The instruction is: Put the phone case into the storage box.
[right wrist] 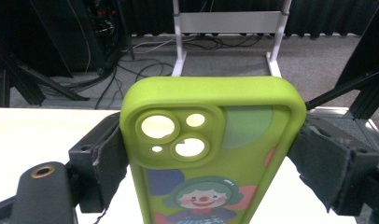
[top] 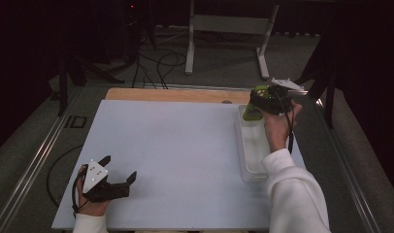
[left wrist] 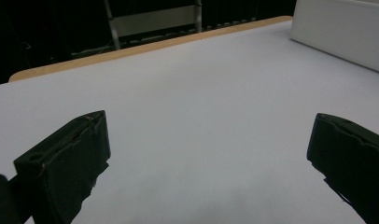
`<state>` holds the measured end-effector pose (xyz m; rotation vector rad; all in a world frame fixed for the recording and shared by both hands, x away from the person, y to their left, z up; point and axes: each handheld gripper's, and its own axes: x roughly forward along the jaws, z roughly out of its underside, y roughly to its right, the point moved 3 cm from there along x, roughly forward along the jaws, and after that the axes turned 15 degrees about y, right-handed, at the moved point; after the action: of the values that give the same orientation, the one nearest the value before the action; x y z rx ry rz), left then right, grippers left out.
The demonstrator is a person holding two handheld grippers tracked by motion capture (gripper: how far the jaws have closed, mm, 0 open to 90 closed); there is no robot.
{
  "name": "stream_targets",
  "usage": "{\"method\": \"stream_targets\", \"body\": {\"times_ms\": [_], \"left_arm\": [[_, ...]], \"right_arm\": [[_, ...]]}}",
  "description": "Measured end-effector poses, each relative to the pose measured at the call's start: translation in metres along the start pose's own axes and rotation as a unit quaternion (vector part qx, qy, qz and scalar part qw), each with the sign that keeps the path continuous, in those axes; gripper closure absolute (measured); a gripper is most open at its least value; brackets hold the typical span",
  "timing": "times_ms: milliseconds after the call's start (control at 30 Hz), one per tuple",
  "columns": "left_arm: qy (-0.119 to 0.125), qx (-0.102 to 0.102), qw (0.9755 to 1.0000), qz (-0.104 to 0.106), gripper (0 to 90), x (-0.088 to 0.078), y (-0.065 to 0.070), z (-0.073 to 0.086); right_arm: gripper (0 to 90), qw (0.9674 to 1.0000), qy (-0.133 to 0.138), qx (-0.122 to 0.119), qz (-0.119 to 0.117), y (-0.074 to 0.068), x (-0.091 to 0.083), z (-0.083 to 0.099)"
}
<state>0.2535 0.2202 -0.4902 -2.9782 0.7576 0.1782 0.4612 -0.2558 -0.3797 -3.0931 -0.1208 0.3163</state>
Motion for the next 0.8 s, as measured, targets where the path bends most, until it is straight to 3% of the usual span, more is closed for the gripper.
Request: {"method": "stream_targets", "body": {"times_ms": [800], "left_arm": [[0.003,-0.002,1.0000,-0.002,0.0,-0.001,-0.002,0.000]], "right_arm": [[16.4,0.9994,-0.029,-0.014,0.012,-0.012,0.024,0.019]]}}
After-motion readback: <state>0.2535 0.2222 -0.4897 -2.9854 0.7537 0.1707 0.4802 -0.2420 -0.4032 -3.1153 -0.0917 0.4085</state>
